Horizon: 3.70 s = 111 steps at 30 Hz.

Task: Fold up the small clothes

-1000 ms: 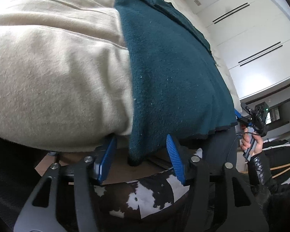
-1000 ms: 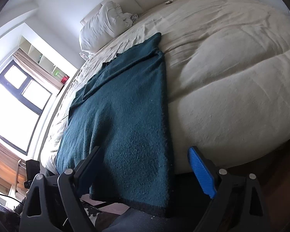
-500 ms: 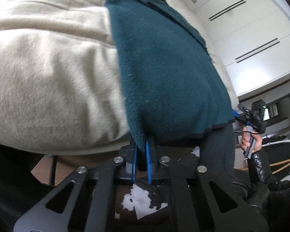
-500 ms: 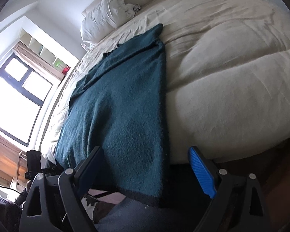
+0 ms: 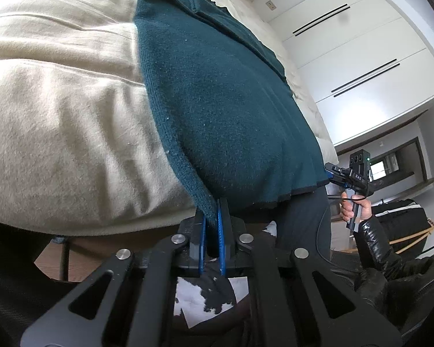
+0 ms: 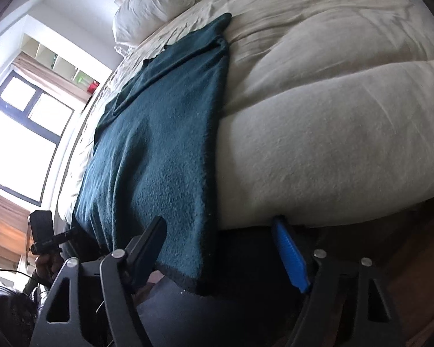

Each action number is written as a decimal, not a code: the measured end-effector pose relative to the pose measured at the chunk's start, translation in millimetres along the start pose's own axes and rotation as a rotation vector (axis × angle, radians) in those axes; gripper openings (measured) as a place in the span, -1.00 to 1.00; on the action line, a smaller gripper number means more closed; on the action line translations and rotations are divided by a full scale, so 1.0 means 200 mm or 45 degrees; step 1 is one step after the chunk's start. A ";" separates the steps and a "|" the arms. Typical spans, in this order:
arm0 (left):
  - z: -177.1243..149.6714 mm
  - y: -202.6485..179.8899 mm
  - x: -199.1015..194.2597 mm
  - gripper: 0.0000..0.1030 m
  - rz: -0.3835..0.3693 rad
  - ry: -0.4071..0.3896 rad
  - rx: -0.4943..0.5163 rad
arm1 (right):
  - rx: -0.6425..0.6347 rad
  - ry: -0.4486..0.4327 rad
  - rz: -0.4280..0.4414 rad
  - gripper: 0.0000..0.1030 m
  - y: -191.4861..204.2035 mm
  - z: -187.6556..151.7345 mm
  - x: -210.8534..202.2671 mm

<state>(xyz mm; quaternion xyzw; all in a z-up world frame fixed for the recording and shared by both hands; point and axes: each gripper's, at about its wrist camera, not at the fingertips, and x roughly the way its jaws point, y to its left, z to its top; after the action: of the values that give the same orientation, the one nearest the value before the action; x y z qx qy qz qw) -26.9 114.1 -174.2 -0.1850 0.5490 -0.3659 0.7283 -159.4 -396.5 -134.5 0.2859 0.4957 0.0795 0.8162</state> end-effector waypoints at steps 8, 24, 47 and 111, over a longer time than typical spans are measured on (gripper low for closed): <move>-0.02 0.02 0.01 -0.89 0.005 0.003 -0.003 | -0.147 0.125 -0.037 0.07 0.14 0.02 0.03; 0.00 -0.05 -0.08 -0.92 -0.050 -0.091 0.032 | -0.254 0.214 -0.019 -0.84 0.31 0.01 0.05; 0.57 -0.04 -0.41 -0.92 -0.434 -0.536 -0.118 | -0.023 -0.293 0.456 -0.85 0.36 0.53 -0.04; 1.87 0.60 0.13 0.49 0.077 -0.512 -0.374 | 0.180 -0.460 -0.027 0.45 0.17 1.70 0.58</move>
<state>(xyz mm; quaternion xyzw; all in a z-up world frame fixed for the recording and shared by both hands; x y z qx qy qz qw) 366.1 125.1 -147.5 -0.3415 0.4455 -0.2160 0.7989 193.9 -453.1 -87.5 0.3469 0.3482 -0.0166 0.8707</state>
